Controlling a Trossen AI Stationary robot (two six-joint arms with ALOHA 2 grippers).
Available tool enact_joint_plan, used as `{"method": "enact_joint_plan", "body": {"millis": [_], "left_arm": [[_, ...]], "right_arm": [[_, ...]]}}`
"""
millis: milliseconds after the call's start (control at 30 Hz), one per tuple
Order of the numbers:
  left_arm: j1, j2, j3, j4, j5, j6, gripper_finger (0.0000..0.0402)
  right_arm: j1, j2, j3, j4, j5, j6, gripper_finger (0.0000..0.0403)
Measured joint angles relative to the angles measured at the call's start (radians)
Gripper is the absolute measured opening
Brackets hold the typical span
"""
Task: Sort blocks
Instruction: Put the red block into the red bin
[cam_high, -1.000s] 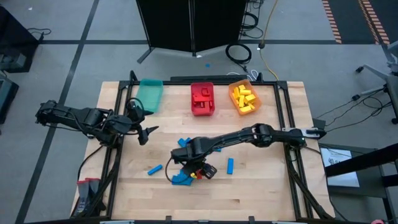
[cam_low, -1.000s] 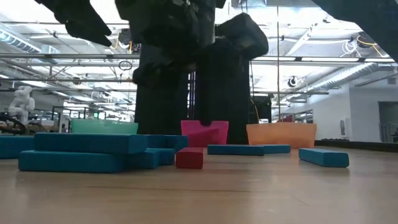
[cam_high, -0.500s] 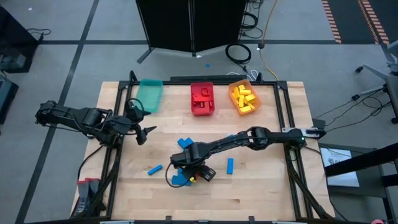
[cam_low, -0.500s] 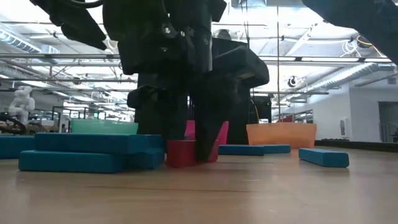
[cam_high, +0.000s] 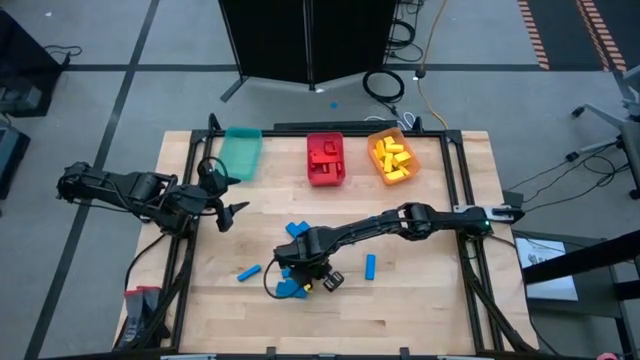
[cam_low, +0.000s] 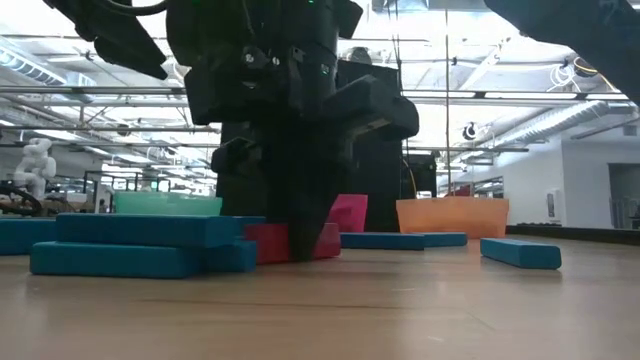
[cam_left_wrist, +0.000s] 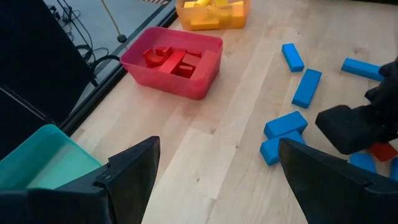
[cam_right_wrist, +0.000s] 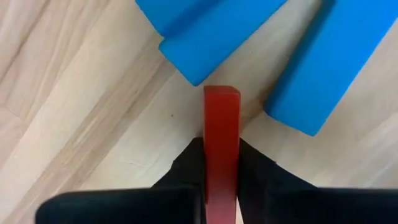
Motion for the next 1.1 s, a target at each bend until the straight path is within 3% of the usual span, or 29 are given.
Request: {"method": "enact_joint_plan", "body": {"millis": [167,367,667,900,1100], "left_arm": [[0.0,-0.011,0.0,0.003,-0.003,0.0,0.0331],[0.0,-0.034,0.0,0.016,-0.013,0.0,0.0331],[0.0,-0.06,0.0,0.06,-0.066,0.0,0.0331],[0.0,-0.06,0.0,0.09,-0.108,-0.026,0.0331],[0.0,-0.06,0.0,0.087,-0.148,-0.052,0.0331]], "right_arm": [[-0.043,-0.077,-0.01,-0.045,0.027,0.056,0.0038],[-0.132,-0.305,-0.002,-0.037,0.077,0.158,0.0038],[-0.351,-0.568,0.001,0.112,0.346,0.312,0.0038],[-0.574,-0.581,-0.001,0.212,0.379,0.544,0.0038],[-0.668,-0.472,-0.001,0.264,0.377,0.598,0.0038]]}}
